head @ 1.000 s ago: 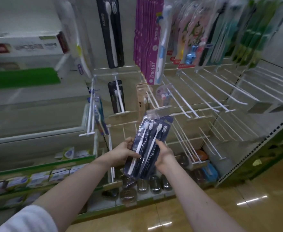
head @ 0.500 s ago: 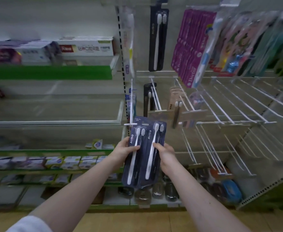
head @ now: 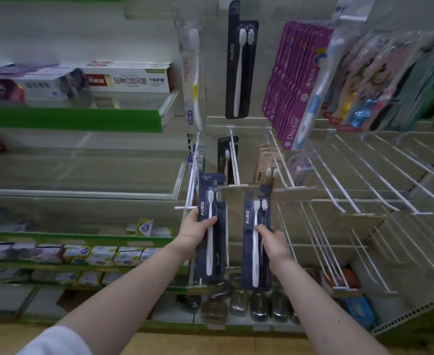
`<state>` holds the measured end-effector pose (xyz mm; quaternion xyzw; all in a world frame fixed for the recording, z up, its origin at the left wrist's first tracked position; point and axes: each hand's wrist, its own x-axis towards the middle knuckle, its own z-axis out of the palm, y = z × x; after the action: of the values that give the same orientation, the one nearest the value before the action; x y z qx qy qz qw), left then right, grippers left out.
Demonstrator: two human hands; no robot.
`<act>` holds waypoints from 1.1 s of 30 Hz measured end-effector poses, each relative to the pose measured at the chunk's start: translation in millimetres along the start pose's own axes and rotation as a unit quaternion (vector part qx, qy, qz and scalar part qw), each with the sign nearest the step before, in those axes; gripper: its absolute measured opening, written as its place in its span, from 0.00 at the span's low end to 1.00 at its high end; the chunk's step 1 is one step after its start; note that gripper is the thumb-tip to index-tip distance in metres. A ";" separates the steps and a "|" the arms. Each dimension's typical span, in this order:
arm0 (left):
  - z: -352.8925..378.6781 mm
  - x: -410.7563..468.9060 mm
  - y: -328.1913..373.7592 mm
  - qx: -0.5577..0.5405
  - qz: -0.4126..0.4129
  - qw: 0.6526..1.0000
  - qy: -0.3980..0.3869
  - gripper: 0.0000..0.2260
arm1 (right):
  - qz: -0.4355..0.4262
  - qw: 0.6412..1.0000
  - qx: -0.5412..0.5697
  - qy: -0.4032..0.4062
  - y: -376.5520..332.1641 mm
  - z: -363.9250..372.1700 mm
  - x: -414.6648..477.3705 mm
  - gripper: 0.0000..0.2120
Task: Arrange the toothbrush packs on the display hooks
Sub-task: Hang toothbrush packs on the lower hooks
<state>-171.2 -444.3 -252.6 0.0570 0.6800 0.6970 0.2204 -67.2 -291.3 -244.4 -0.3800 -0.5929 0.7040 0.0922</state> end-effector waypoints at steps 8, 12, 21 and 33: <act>23.4 18.9 6.8 -0.012 0.022 0.999 0.046 0.10 | 0.021 0.999 -0.018 -0.038 -3.0 -15.5 21.4 0.04; 28.3 24.8 8.4 -0.016 0.021 0.999 0.035 0.11 | 0.033 0.998 -0.024 -0.047 -2.4 -17.8 29.0 0.02; 29.6 33.1 9.5 -0.027 0.036 0.999 0.018 0.20 | 0.038 0.998 -0.020 -0.051 -0.2 -19.5 38.9 0.04; 38.1 38.6 9.4 0.031 0.067 0.997 -0.018 0.22 | 0.044 0.997 -0.039 -0.047 -3.5 -19.3 49.9 0.03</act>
<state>-193.5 -394.1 -249.4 0.1219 0.6922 0.6872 0.1839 -90.5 -246.6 -262.7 -0.3755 -0.6064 0.7007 0.0182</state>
